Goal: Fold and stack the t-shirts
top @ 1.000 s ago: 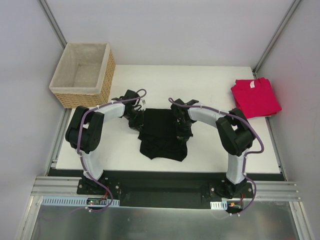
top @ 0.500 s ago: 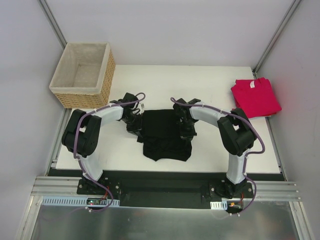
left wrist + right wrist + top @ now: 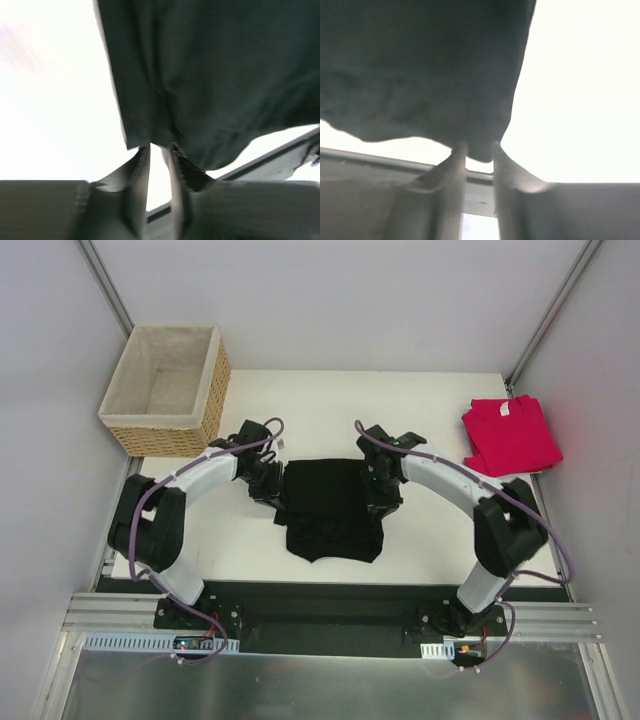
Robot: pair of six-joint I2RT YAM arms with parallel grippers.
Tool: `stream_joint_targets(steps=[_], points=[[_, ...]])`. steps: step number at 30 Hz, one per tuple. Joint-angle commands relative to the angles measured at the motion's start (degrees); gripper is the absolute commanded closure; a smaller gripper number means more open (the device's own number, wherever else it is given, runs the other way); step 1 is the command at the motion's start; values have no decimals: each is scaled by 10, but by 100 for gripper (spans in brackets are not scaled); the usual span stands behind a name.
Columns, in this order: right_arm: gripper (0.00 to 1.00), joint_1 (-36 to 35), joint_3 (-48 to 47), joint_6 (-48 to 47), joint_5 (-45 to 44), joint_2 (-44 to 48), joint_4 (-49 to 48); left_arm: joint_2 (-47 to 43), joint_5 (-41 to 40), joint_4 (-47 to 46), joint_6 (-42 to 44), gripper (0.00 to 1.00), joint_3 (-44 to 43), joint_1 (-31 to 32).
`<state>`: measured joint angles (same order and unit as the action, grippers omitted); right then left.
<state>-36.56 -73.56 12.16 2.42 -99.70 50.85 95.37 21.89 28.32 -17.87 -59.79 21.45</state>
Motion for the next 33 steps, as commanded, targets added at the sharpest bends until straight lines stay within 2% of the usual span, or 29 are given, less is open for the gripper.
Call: stream_joint_targets(steps=[1, 4, 9, 12, 16, 23, 33], points=[[65, 4, 39, 15, -15, 111, 36, -84, -10, 26, -27, 76, -11, 6], [63, 11, 102, 25, 11, 143, 18, -116, -9, 28, -42, 74, 6, 6], [61, 38, 229, 67, 97, 177, -71, -153, -3, 13, -68, 75, 70, 8], [61, 38, 253, 79, 117, 184, -95, -171, 1, -4, -83, 76, 118, 10], [61, 38, 250, 82, 113, 192, -96, -191, 3, -28, -103, 78, 163, 14], [60, 38, 224, 73, 102, 217, -73, -206, 1, -35, -118, 78, 170, 15], [62, 38, 245, 77, 117, 180, -108, -190, 10, -65, -146, 79, 177, 42]])
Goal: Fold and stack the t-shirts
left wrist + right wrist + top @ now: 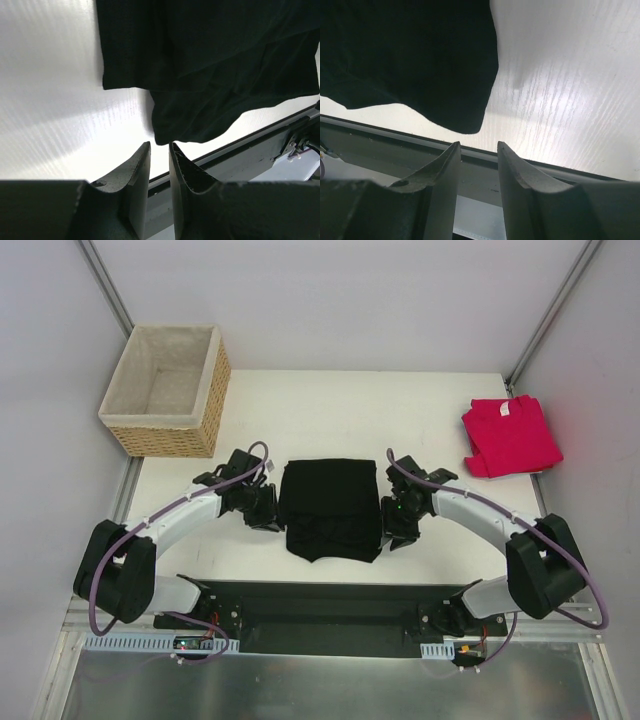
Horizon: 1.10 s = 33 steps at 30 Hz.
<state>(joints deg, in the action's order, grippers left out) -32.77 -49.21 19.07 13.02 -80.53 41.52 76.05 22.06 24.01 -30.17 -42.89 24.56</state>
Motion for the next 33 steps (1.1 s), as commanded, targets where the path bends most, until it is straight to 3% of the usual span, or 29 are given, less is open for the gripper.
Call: stream_joint_targets(steps=[1, 15, 22, 33], points=[[62, 0, 0, 6, 11, -21, -15, 9, 7, -26, -25, 80, 9, 14], [66, -3, 9, 1, 21, -53, -41, 57, -7, -69, -49, 81, 37, 69], [76, -4, 11, -3, 20, -57, -43, 72, -8, -76, -52, 81, 50, 78], [82, -4, 5, -6, 23, -63, -43, 31, -19, -49, -54, 74, 35, 82]])
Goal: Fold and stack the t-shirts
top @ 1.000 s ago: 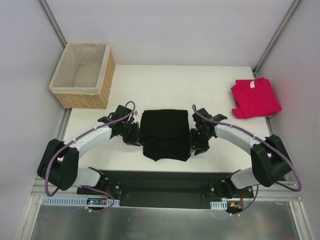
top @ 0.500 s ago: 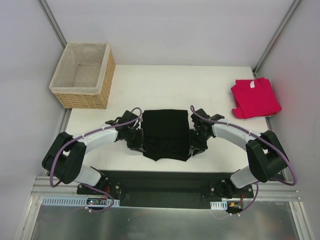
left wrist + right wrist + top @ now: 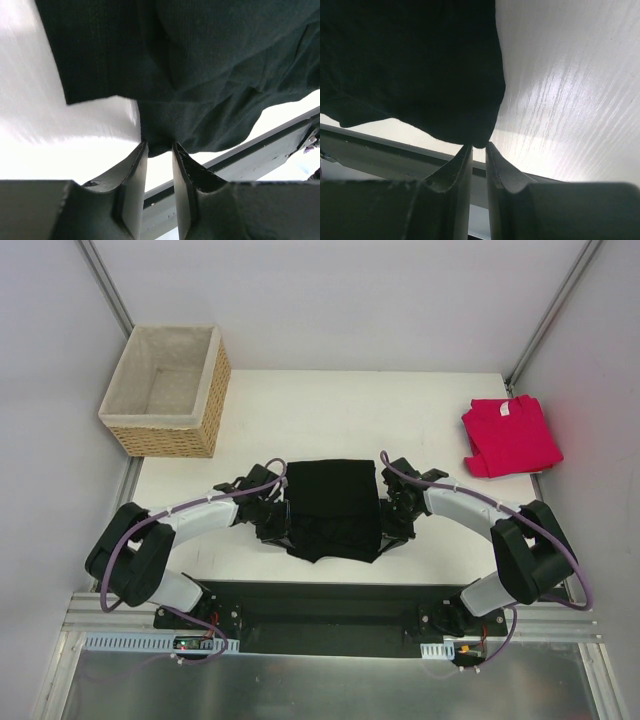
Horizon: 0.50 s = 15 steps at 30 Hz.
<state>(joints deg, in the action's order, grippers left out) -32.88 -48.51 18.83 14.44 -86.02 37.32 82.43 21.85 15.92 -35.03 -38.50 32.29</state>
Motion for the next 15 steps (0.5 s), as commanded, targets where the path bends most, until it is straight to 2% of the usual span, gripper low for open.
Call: stream_joint_targets(steps=[1, 7, 15], points=[[82, -3, -2, -3, 8, -9, -1, -38, -21, 45, -4, 71, -14, 6], [82, -3, -7, -5, 9, -16, -1, -68, -41, 89, 7, 64, -40, 6], [83, -5, -18, -5, 8, -24, 2, -51, -49, 87, 7, 67, -22, 6]])
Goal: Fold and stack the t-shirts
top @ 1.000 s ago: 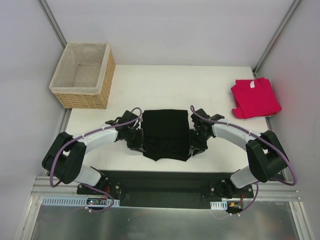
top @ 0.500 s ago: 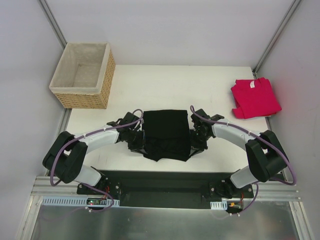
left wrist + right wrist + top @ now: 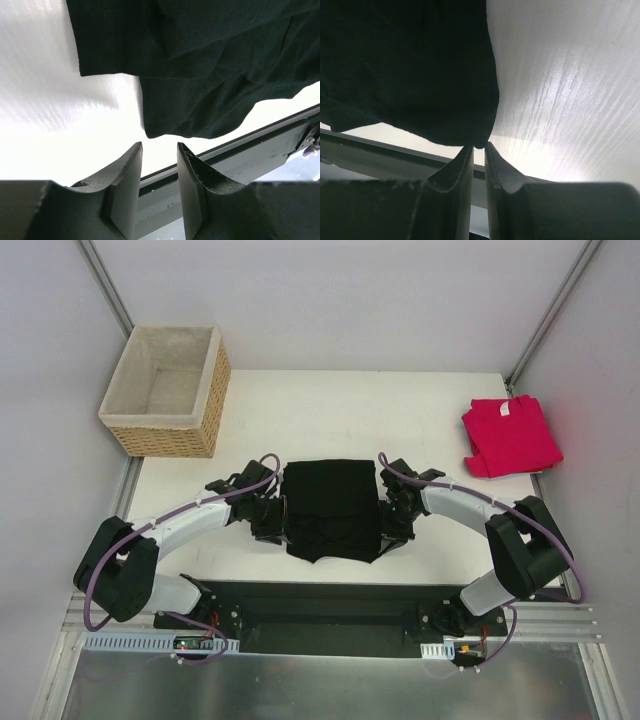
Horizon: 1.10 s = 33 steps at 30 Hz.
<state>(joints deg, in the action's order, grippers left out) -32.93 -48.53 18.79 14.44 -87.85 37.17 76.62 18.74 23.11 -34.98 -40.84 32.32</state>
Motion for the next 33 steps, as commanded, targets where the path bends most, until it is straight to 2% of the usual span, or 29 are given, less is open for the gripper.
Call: stream_joint_targets(steps=[1, 15, 33], points=[[83, -6, -19, -5, 8, -6, 4, 8, -19, 13, 8, 68, 3, 6], [86, -9, -19, -9, 4, -4, 12, 24, -18, -64, -3, 72, 60, 6], [88, -17, -41, -13, 4, -23, 18, -26, -2, -50, -10, 75, 54, 6]])
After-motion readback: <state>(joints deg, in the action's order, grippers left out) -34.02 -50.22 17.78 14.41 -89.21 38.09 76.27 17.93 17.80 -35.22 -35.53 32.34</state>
